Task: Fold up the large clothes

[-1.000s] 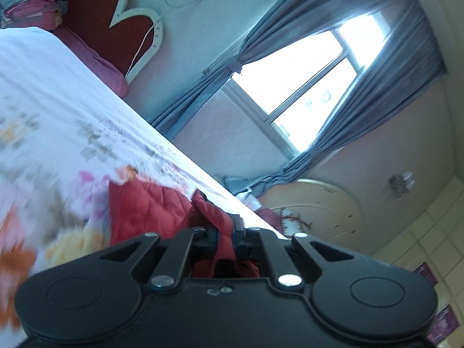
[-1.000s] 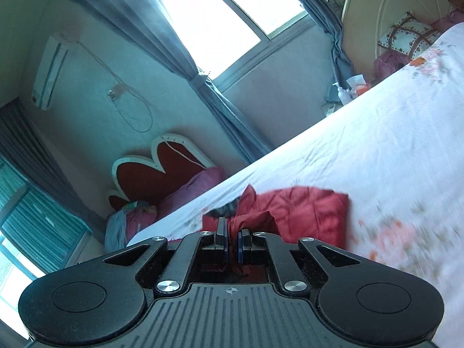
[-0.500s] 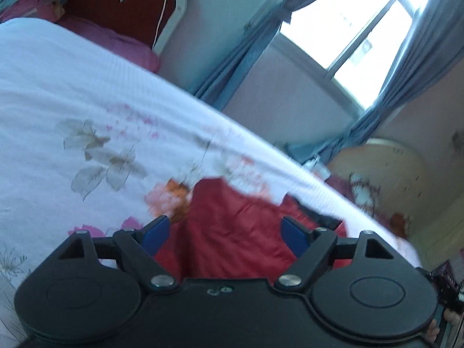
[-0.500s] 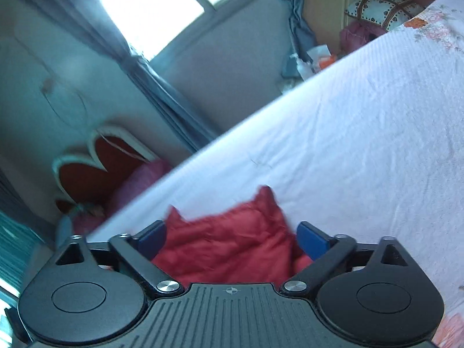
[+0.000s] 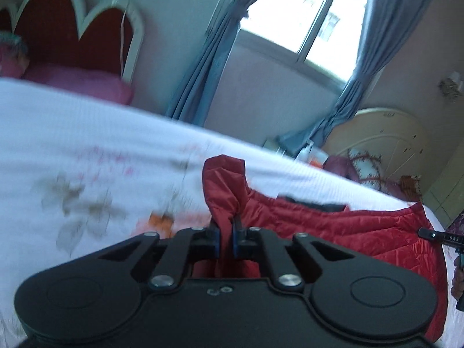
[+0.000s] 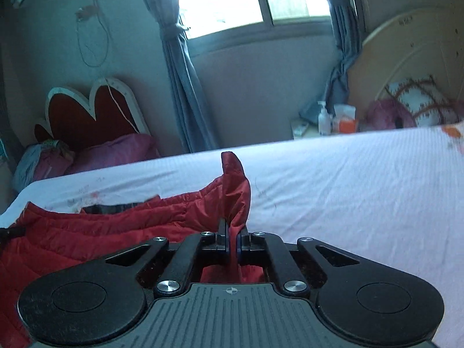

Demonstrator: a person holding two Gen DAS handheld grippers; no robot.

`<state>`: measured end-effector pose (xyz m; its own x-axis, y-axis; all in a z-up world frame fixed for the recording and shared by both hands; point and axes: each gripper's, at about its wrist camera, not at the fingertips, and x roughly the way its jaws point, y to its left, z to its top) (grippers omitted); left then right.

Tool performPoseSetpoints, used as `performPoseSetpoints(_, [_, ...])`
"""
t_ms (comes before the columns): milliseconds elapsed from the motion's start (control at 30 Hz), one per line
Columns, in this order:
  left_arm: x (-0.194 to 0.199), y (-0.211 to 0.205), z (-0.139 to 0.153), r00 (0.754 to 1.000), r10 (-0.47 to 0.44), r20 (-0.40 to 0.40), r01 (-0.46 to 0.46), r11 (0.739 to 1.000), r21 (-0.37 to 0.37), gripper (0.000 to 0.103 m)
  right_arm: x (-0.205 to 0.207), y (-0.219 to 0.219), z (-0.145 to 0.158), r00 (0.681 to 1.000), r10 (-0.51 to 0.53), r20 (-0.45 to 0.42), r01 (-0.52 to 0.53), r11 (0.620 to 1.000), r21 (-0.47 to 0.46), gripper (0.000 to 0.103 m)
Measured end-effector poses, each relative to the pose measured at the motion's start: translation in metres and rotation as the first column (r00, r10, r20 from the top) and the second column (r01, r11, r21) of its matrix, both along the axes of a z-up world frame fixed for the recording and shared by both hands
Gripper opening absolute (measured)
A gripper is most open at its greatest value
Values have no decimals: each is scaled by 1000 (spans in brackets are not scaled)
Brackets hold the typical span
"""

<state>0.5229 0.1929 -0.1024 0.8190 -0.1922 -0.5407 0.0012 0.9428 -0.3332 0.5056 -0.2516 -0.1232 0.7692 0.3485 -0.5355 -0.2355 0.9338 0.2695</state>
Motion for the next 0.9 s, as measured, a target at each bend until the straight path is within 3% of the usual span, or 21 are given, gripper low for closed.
performPoseSetpoints(67, [8, -7, 6, 999, 7, 41, -9, 999, 49, 6, 5, 8, 4, 999, -9, 46, 11, 999, -33, 3])
performPoseSetpoints(133, [25, -16, -5, 1000, 14, 13, -15, 993, 115, 6, 18, 14, -6, 999, -38, 32, 40, 997, -71, 3])
performPoseSetpoints(233, [59, -17, -57, 985, 26, -171, -5, 992, 123, 7, 52, 22, -55, 983, -81, -168, 53, 985, -161, 4])
performPoseSetpoints(267, [58, -15, -70, 987, 29, -157, -13, 995, 100, 7, 57, 23, -75, 970, -90, -224, 49, 982, -180, 4])
performPoseSetpoints(333, [57, -10, -74, 990, 39, -138, -30, 997, 64, 7, 50, 23, -85, 980, -100, -171, 69, 981, -183, 3])
performPoseSetpoints(433, [56, -10, -72, 990, 26, -137, -18, 998, 64, 9, 49, 22, -88, 977, -121, -174, 89, 979, -185, 4])
performPoseSetpoints(467, [56, -8, -70, 989, 29, -143, -21, 998, 58, 19, 49, 20, -86, 976, -128, -177, 97, 979, -178, 5])
performPoseSetpoints(500, [54, -6, -66, 988, 42, -147, -33, 997, 66, 29, 47, 18, -82, 974, -148, -173, 117, 977, -180, 25])
performPoseSetpoints(533, [49, -6, -58, 988, 66, -139, -54, 995, 90, 57, 40, 16, -71, 973, -185, -137, 156, 967, -202, 65])
performPoseSetpoints(567, [39, -6, -49, 990, 91, -111, -78, 990, 120, 70, 30, 14, -56, 978, -200, -67, 183, 962, -202, 75])
performPoseSetpoints(600, [27, -10, -38, 993, 94, -72, -84, 987, 139, 69, 17, 13, -45, 984, -177, -14, 171, 969, -180, 75])
performPoseSetpoints(667, [6, -23, -14, 997, 60, -38, -55, 991, 119, 68, -3, 24, -19, 994, -111, -7, 108, 980, -168, 74])
performPoseSetpoints(700, [-4, -36, -5, 999, 34, -27, -31, 994, 109, 67, -14, 34, -12, 998, -70, 2, 69, 984, -166, 63])
performPoseSetpoints(767, [-22, -74, 6, 999, -55, -1, 54, 991, 122, 67, -33, 62, -3, 999, 49, 2, -48, 988, -148, 61])
performPoseSetpoints(900, [-22, -153, -10, 983, -180, -49, 186, 963, 195, 68, -50, 128, -18, 972, 233, -26, -234, 954, -190, 61])
